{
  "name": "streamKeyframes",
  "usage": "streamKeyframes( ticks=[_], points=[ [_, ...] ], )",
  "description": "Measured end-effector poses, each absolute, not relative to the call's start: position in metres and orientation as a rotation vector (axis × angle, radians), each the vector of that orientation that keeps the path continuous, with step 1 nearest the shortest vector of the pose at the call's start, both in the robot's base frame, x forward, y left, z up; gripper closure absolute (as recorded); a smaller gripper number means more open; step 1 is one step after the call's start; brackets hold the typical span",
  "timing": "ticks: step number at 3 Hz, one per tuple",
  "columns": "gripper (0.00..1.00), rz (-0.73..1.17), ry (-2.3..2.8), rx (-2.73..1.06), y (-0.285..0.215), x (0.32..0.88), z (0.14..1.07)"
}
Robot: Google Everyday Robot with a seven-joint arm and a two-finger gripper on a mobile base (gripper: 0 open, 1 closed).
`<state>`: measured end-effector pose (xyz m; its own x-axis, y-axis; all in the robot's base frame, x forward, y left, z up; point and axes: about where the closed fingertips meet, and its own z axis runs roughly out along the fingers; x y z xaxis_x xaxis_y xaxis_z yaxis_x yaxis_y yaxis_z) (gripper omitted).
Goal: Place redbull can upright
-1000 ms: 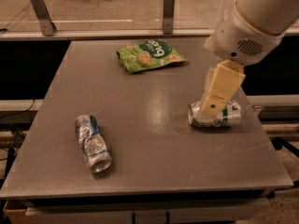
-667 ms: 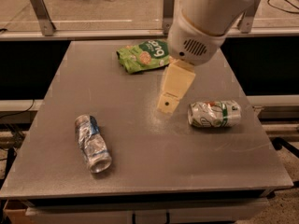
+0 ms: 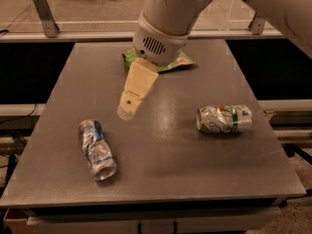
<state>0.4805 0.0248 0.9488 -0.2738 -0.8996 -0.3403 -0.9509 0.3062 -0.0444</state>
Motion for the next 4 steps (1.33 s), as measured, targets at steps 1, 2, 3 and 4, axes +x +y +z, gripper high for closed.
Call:
streamKeyframes(
  ticks=[1, 2, 3, 4],
  points=[
    [0.0, 0.241, 2.277, -1.671, 0.025, 0.48, 0.949],
    [0.0, 0.289, 2.237, -1.67, 0.026, 0.483, 0.959],
    [0.0, 0.344, 2.228, -1.669, 0.064, 0.493, 0.952],
    [0.0, 0.375, 2.318, -1.607, 0.106, 0.505, 0.934]
  ],
)
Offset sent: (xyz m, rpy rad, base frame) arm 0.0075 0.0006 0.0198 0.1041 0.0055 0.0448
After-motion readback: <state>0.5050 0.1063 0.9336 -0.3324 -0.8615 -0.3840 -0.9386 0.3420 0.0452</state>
